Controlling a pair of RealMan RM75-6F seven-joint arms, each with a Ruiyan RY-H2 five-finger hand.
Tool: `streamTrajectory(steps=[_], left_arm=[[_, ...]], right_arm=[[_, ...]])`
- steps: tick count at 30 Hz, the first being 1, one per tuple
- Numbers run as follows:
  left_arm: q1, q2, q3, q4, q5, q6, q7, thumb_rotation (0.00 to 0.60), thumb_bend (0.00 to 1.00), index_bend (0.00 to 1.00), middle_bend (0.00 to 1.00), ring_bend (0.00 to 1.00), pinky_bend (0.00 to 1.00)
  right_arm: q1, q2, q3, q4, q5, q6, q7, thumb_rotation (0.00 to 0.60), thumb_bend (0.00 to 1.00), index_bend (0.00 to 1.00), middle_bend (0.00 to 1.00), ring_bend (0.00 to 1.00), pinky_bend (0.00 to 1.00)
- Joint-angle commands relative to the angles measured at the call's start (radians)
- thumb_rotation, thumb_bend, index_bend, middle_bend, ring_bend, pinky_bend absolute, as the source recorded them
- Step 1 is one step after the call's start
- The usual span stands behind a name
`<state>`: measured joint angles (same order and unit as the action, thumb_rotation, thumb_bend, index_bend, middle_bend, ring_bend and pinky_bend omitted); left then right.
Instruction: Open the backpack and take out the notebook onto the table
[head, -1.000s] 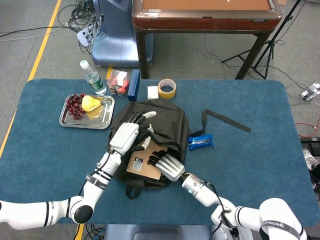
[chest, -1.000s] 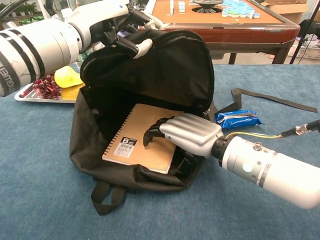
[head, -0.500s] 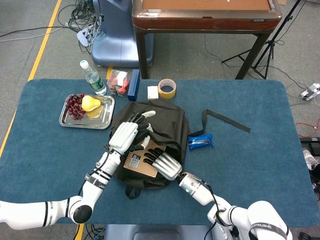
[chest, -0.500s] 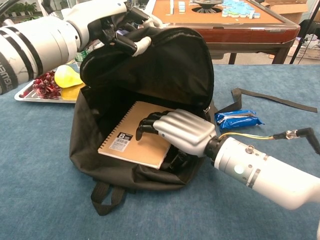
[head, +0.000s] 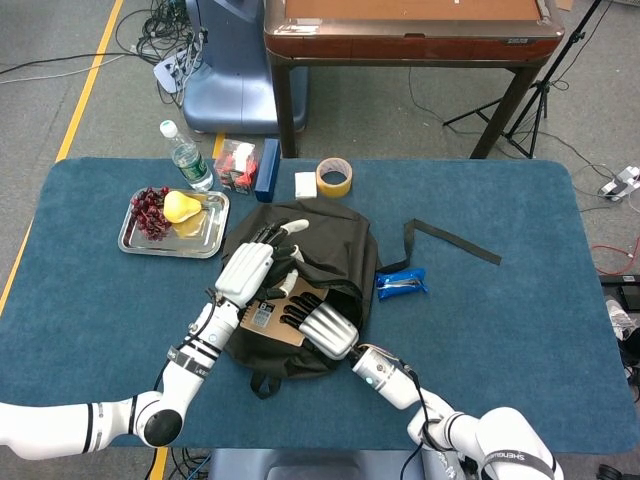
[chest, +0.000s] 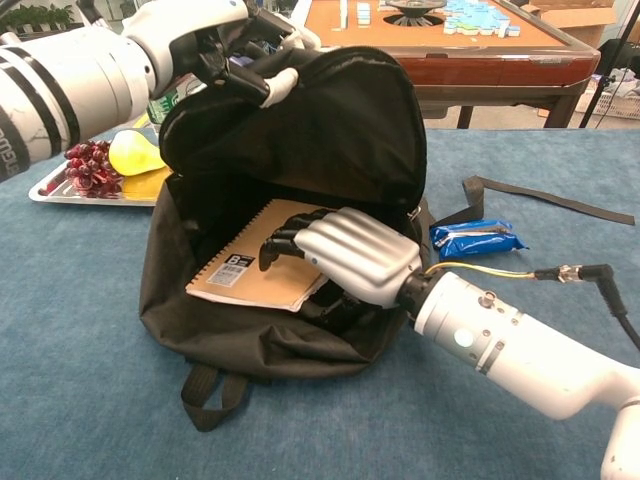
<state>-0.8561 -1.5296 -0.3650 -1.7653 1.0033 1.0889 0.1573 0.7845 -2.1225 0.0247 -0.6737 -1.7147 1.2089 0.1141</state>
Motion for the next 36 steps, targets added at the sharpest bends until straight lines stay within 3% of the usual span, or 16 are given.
streamTrajectory(steps=[1,7,13,23,28,36], left_arm=[[-0.001,0.0,-0.001,0.0,0.0,0.0,-0.001,0.6,0.51,0.53,0.14,0.03,0.05],[-0.004,0.001,-0.003,0.0,-0.002,0.0,-0.002,0.6,0.51,0.53,0.14,0.03,0.05],[-0.005,0.005,-0.004,0.0,-0.006,0.002,0.002,0.6,0.51,0.53,0.14,0.02,0.05],[-0.007,0.009,-0.006,0.001,-0.021,0.003,0.009,0.6,0.51,0.53,0.14,0.02,0.05],[-0.01,0.012,-0.011,0.0,-0.041,-0.006,0.006,0.6,0.51,0.52,0.14,0.02,0.05],[-0.007,0.036,-0.031,-0.028,-0.082,-0.023,-0.02,0.6,0.5,0.51,0.14,0.02,0.05]], right_arm=[[0.0,-0.008,0.001,0.013,0.002,0.01,0.005,0.6,0.4,0.47,0.33,0.23,0.23],[0.005,-0.021,0.012,0.036,0.015,0.016,0.015,0.6,0.41,0.61,0.39,0.27,0.24],[0.011,-0.026,0.017,0.048,0.021,0.026,0.02,0.6,0.44,0.68,0.44,0.31,0.28],[0.012,-0.036,0.033,0.059,0.025,0.095,0.058,0.6,0.51,0.85,0.59,0.49,0.43],[0.005,-0.019,0.029,0.028,0.014,0.144,0.081,0.6,0.52,0.94,0.69,0.59,0.51],[-0.016,0.045,0.016,-0.079,-0.015,0.231,0.099,0.6,0.54,1.0,0.76,0.69,0.62]])
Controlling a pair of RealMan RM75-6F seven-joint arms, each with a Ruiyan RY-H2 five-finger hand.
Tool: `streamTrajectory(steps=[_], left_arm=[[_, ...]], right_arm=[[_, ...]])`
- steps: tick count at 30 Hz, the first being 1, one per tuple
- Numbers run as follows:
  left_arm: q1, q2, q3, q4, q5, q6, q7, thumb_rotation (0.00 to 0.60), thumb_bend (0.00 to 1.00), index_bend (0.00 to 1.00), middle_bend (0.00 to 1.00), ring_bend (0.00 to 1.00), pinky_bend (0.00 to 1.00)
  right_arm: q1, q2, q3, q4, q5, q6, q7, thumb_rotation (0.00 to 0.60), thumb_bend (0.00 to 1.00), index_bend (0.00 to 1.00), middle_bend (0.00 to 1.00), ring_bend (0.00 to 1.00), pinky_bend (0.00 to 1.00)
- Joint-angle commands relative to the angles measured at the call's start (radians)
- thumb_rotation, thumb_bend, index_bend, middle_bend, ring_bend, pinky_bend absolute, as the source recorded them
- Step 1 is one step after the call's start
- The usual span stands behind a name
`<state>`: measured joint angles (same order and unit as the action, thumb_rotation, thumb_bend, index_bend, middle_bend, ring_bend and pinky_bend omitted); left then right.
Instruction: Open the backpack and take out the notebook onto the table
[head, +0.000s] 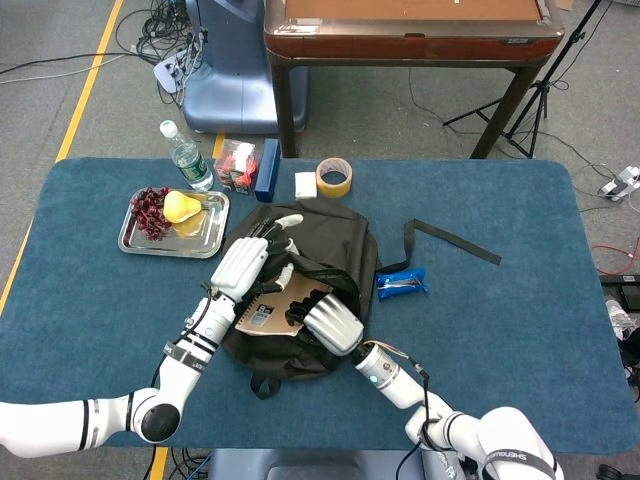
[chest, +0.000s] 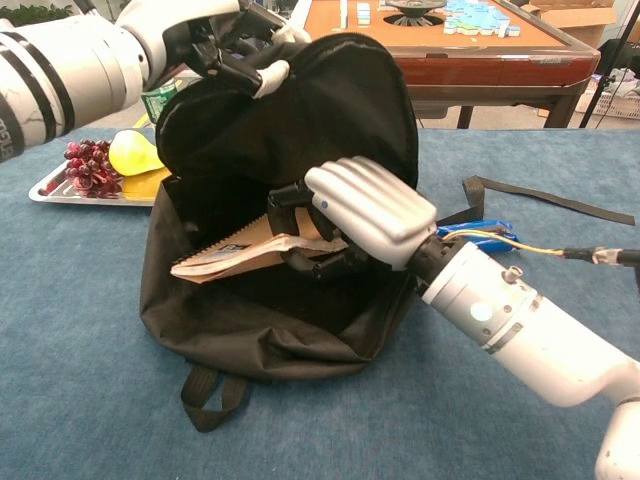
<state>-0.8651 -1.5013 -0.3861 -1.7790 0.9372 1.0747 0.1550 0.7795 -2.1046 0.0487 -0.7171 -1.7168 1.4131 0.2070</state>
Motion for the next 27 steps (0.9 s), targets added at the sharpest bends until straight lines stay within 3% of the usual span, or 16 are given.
streamTrajectory(steps=[1,27], left_arm=[[0.002,0.013,-0.014,-0.019,-0.023,-0.013,-0.022,0.6,0.5,0.51,0.14,0.02,0.05],[-0.007,0.057,0.001,0.001,-0.11,-0.042,-0.012,0.6,0.5,0.5,0.14,0.02,0.05]], right_arm=[[-0.017,0.037,-0.01,-0.053,-0.013,0.034,0.011,0.6,0.54,1.0,0.76,0.7,0.63],[-0.121,0.464,0.001,-0.75,-0.087,0.181,0.003,0.6,0.56,1.0,0.8,0.75,0.68]])
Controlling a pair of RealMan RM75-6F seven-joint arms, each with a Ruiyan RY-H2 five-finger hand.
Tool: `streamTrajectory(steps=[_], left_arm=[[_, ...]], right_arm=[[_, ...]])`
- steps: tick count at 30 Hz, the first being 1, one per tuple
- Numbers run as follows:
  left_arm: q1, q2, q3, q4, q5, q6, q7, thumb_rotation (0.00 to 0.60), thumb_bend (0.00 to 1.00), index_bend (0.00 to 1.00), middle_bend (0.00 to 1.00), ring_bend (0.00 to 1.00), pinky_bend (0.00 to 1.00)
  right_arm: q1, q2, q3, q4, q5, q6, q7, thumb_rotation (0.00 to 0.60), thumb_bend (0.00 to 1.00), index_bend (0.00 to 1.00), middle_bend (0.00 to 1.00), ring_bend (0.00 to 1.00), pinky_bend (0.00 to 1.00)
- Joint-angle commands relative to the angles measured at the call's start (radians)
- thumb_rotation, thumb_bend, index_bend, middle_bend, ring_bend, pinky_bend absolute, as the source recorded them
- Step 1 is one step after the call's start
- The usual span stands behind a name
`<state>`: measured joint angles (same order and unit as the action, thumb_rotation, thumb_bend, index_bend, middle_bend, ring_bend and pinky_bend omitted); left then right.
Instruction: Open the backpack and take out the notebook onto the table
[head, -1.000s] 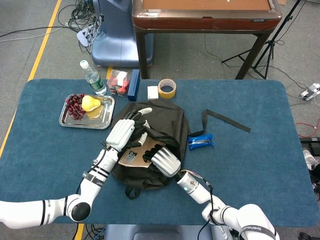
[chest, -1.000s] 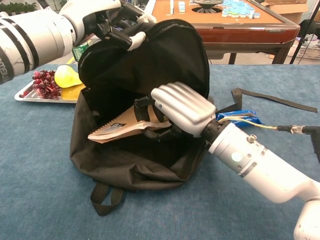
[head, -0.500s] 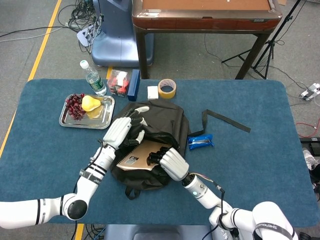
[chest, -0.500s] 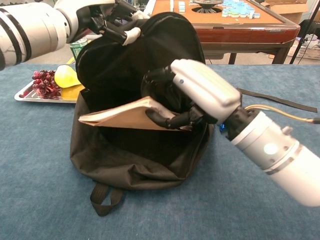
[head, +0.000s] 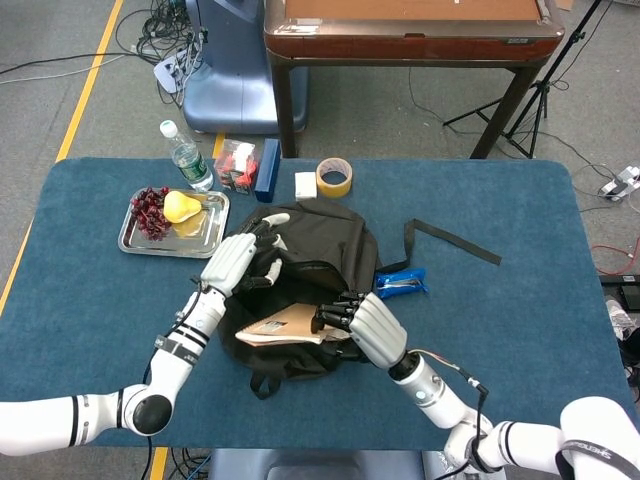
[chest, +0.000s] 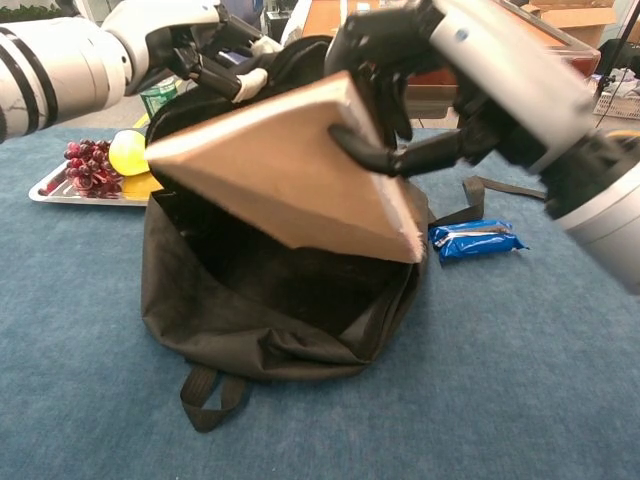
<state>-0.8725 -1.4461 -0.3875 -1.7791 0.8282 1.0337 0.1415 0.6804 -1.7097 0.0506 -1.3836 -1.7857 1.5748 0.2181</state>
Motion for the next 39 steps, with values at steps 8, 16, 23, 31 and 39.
streamTrajectory(steps=[8,16,23,31,39], left_arm=[[0.003,0.003,0.018,0.013,-0.004,-0.003,0.004,0.6,0.5,0.5,0.14,0.02,0.05],[0.008,0.0,0.036,0.031,0.002,-0.005,0.006,0.6,0.5,0.5,0.14,0.02,0.05],[0.016,-0.004,0.056,0.033,0.024,0.004,0.013,0.6,0.5,0.5,0.14,0.02,0.05],[0.033,-0.001,0.072,0.025,0.038,0.009,0.01,0.6,0.5,0.5,0.14,0.02,0.05],[0.046,-0.001,0.089,0.007,0.062,0.02,0.017,0.6,0.5,0.5,0.14,0.02,0.05]], right_arm=[[-0.076,0.221,0.004,-0.268,-0.033,0.069,0.009,0.6,0.56,1.0,0.8,0.76,0.68],[-0.14,0.385,0.0,-0.416,-0.03,0.109,0.055,0.6,0.56,1.0,0.8,0.76,0.69],[-0.198,0.534,0.029,-0.512,0.003,0.155,0.112,0.6,0.56,1.0,0.8,0.76,0.69],[-0.214,0.605,0.101,-0.453,0.113,0.114,0.08,0.6,0.56,1.0,0.8,0.77,0.69],[-0.133,0.473,0.156,-0.22,0.187,-0.024,0.007,0.6,0.56,1.0,0.8,0.77,0.69]])
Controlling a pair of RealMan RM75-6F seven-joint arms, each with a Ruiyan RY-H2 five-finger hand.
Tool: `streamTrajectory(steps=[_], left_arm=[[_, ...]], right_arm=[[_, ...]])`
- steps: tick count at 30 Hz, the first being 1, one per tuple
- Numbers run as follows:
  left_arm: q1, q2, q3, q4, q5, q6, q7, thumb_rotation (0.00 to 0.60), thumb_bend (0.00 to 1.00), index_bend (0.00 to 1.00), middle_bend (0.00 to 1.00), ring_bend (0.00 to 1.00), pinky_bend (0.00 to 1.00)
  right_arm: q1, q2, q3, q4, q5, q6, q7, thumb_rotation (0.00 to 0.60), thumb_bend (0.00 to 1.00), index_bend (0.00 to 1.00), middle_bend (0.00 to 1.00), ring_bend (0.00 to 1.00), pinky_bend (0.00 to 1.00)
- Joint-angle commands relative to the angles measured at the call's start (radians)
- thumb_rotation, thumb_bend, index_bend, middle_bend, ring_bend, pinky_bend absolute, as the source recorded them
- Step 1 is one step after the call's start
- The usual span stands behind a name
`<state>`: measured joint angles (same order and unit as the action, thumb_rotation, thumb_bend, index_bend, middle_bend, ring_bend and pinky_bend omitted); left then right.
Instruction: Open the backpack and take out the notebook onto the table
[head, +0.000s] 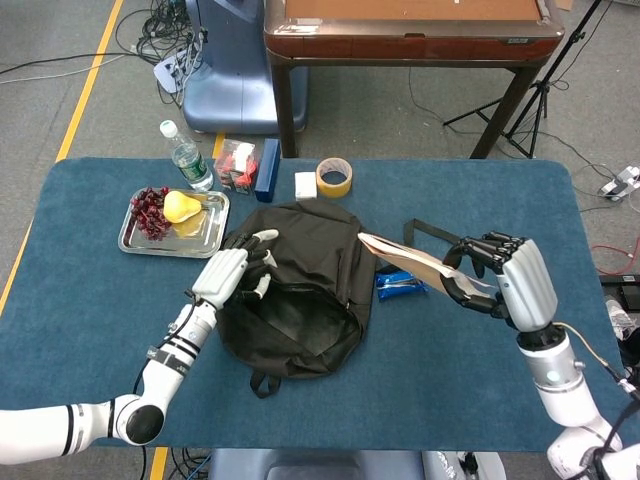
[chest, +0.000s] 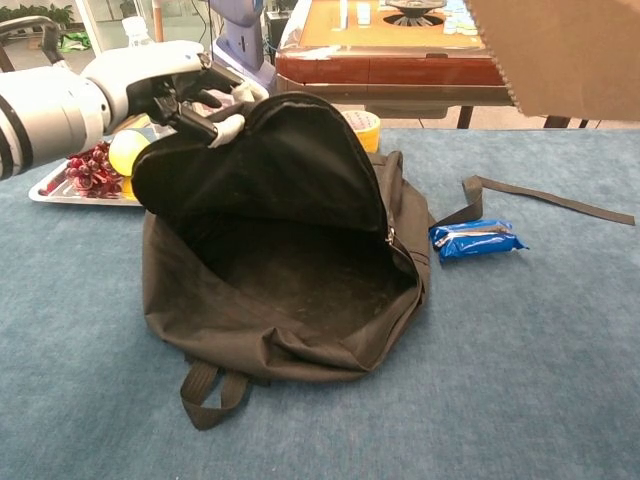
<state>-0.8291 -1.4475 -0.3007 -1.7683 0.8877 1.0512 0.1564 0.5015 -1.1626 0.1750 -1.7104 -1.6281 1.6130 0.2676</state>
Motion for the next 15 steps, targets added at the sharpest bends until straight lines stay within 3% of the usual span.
streamTrajectory(steps=[1,12,15], left_arm=[[0.004,0.002,0.004,-0.007,0.005,0.004,0.004,0.6,0.5,0.5,0.14,0.02,0.05],[0.015,0.004,0.013,-0.029,0.016,0.014,0.02,0.6,0.5,0.49,0.14,0.02,0.05],[0.017,0.006,0.012,-0.033,0.018,0.018,0.022,0.6,0.5,0.49,0.14,0.02,0.05]], right_arm=[[0.063,-0.102,0.035,0.146,0.031,-0.085,-0.053,0.6,0.56,1.0,0.8,0.77,0.69],[0.196,-0.373,0.033,0.464,0.041,-0.251,-0.118,0.6,0.53,0.99,0.74,0.69,0.67],[0.216,-0.42,0.029,0.502,0.067,-0.305,-0.124,0.6,0.51,0.9,0.67,0.62,0.61]])
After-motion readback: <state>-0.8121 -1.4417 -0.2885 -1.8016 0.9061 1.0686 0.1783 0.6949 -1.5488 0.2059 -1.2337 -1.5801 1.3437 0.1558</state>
